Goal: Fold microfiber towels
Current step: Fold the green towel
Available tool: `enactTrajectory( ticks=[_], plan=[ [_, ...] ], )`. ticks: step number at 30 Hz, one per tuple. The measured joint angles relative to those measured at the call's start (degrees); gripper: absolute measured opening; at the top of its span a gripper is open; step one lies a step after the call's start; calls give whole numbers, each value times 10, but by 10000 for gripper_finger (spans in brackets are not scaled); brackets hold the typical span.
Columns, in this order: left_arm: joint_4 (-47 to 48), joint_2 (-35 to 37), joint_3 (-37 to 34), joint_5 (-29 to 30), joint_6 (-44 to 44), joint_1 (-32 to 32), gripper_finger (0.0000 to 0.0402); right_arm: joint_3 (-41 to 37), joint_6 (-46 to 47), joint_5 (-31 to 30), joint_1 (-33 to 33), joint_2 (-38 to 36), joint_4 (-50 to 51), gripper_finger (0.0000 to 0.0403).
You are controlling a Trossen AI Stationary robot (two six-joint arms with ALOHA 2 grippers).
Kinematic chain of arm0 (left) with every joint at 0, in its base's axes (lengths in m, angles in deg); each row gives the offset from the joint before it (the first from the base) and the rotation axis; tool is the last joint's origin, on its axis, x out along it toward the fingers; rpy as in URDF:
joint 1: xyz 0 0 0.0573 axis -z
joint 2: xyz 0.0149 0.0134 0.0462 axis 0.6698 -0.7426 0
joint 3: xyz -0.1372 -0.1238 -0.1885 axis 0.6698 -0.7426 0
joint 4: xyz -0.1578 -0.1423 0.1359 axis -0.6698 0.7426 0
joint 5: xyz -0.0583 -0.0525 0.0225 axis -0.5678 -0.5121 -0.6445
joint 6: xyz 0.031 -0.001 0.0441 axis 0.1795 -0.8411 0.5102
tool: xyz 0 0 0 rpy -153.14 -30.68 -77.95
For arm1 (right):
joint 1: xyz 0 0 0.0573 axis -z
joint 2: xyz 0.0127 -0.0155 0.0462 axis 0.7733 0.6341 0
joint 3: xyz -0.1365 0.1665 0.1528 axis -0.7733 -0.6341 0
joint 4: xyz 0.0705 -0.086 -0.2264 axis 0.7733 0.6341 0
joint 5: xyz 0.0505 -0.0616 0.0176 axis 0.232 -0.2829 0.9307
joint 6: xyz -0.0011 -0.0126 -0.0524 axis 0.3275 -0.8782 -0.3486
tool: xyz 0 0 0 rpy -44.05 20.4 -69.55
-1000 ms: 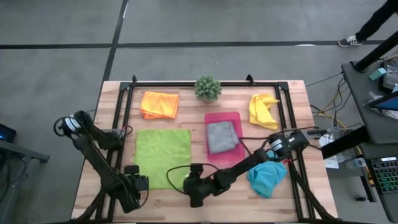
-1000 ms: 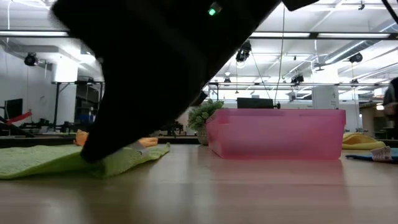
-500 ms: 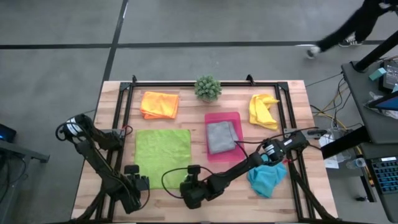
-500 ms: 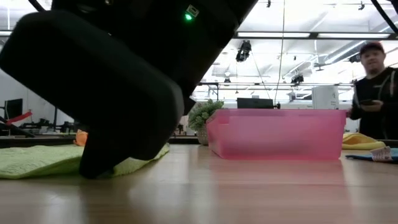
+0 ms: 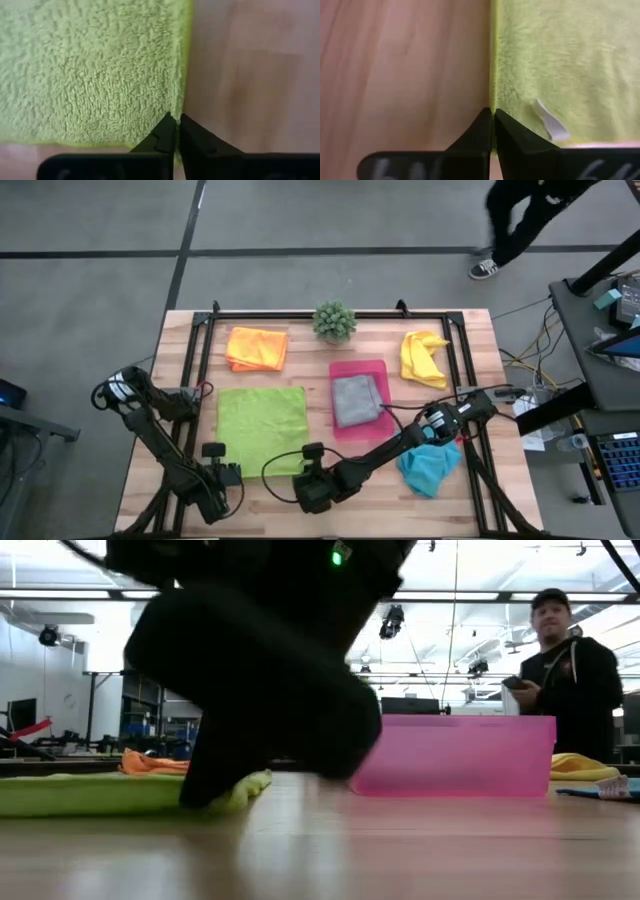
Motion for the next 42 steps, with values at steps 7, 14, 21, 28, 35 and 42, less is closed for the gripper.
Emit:
enactTrajectory(
  ticks=[7, 14, 21, 28, 35, 42],
  plan=[
    [2, 96, 53, -12, -10, -13, 1, -1, -40, 25, 2, -41, 40, 9],
    [47, 169, 71, 21, -20, -25, 0, -1, -98, 1, 29, -87, 79, 9],
    [184, 198, 54, 25, -133, -25, 0, -1, -166, 0, 87, -106, 36, 9],
    [236, 193, 45, 18, -168, -25, 0, -25, -221, 25, 160, -105, -61, 9],
    [253, 190, 0, -6, -202, -25, 0, -74, -244, 64, 195, -103, -162, 9],
    [255, 190, -45, 3, -213, -26, 0, -95, -251, 64, 215, -98, -212, 9]
  ],
)
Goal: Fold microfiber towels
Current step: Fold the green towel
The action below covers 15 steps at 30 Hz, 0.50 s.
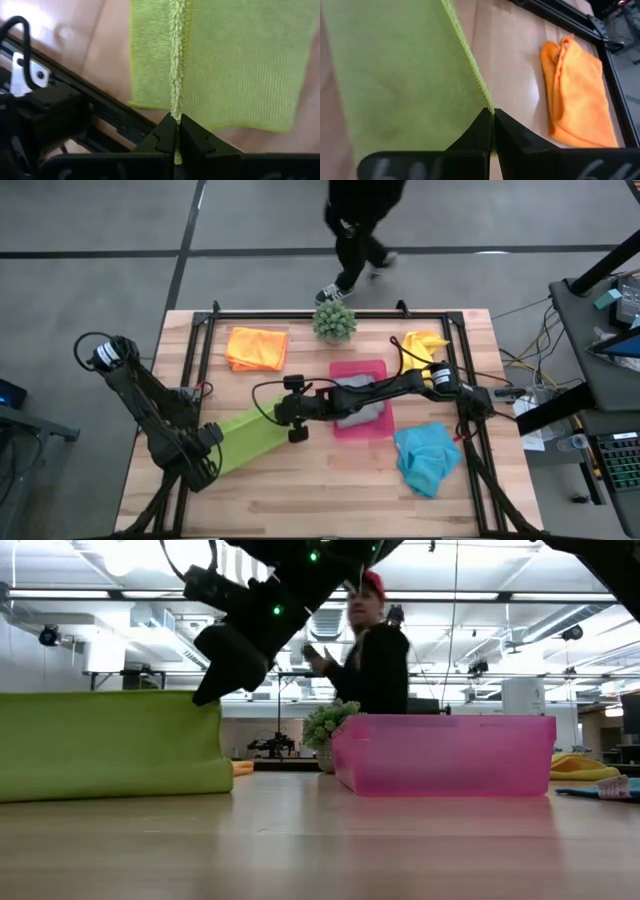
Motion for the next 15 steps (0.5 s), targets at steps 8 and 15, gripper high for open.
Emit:
enactTrajectory(
  ticks=[8, 15],
  plan=[
    [-1, 0, -36, 8, -1, -15, 0, -9, -2, -2, 13, 13, -34, 9],
    [-6, -1, -50, 7, -1, -15, 0, -7, -8, -3, 17, 24, -54, 9]
  ],
)
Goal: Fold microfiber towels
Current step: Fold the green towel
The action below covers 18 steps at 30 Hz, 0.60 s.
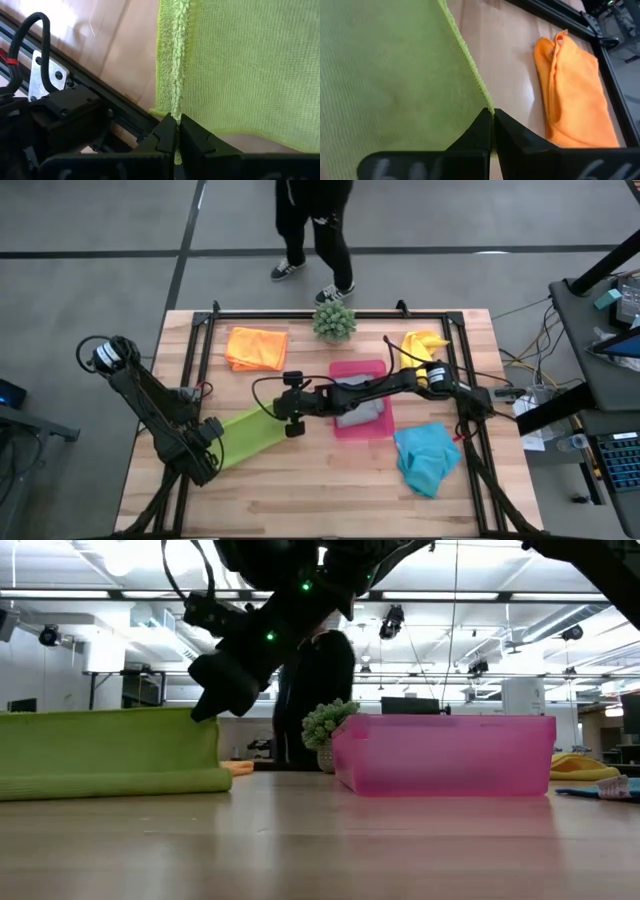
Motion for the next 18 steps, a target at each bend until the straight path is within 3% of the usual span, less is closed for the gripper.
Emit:
enactTrajectory(
  ticks=[4, 12, 18],
  plan=[
    [-4, 0, -8, 0, 0, 0, 0, 2, -13, -1, 0, 6, -2, 16],
    [-4, -3, -12, 5, 0, -3, 2, 2, 4, -3, 10, 14, -11, 69],
    [-4, -3, -15, 15, 0, -3, 55, 2, 31, -3, 9, 5, -11, 97]
  ],
)
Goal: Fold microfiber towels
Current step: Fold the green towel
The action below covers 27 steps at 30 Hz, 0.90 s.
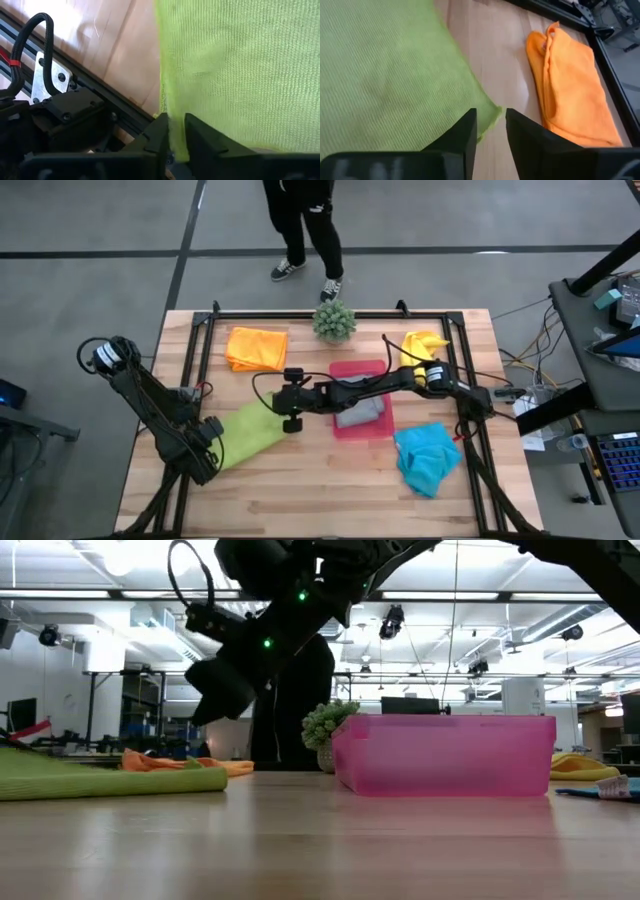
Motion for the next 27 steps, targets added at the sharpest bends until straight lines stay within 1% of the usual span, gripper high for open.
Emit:
enactTrajectory(
  ticks=[5, 8, 14, 17, 19, 21, 25, 27],
  plan=[
    [3, 0, 4, 1, 0, 0, 113, 0, 9, 0, -10, -8, 27, 100],
    [5, 1, 20, -10, 1, -6, 136, 0, 23, 1, -23, -18, 61, 94],
    [1, 6, 57, -16, 15, -24, 146, -1, 47, 1, -55, -41, 136, 78],
    [-1, 6, 71, -4, 17, -33, 146, -3, 64, 1, -74, -49, 178, 75],
    [-4, 4, 77, 15, 23, -41, 146, -7, 79, 1, -87, -53, 203, 74],
    [-21, 2, 79, 47, 43, -51, 146, -11, 92, -5, -100, -55, 219, 74],
    [-79, -4, 79, 132, 114, -88, 146, -20, 108, -54, -129, -56, 239, 73],
    [-105, -11, 79, 154, 162, -118, 145, -20, 113, -80, -143, -56, 254, 71]
  ],
)
